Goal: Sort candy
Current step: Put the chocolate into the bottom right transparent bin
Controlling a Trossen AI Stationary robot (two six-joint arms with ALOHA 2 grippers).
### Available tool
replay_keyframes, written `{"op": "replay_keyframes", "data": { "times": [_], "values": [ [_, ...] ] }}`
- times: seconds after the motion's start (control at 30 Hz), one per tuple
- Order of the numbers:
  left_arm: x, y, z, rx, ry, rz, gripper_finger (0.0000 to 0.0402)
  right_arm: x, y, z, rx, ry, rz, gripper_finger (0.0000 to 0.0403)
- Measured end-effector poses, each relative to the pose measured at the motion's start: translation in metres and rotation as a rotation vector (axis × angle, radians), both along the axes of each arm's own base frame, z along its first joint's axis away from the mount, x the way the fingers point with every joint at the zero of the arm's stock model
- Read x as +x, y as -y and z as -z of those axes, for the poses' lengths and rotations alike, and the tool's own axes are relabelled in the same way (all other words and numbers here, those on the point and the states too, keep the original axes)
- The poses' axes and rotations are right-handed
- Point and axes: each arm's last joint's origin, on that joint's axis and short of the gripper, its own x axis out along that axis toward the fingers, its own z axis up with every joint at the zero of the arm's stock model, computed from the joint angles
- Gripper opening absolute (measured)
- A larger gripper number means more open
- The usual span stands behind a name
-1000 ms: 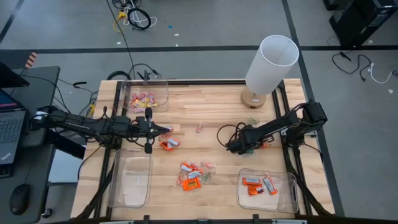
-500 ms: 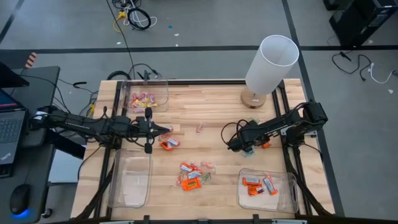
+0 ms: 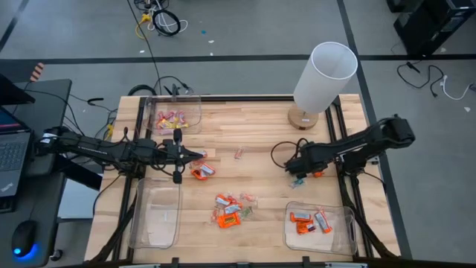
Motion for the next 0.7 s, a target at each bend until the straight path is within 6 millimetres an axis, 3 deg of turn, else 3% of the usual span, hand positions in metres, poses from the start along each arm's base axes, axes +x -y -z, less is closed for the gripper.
{"op": "replay_keyframes", "data": {
  "times": [0.27, 0.7],
  "values": [
    [0.0, 0.0, -0.001, -0.001, 0.006, 0.0, 0.0005, -0.016, 0.002, 0.005, 0.002, 0.129, 0.047, 0.0025],
    [0.0, 0.0, -0.001, -0.001, 0.006, 0.0, 0.0005, -0.019, 0.001, 0.009, 0.048, 0.117, 0.059, 0.0156]
  ]
}}
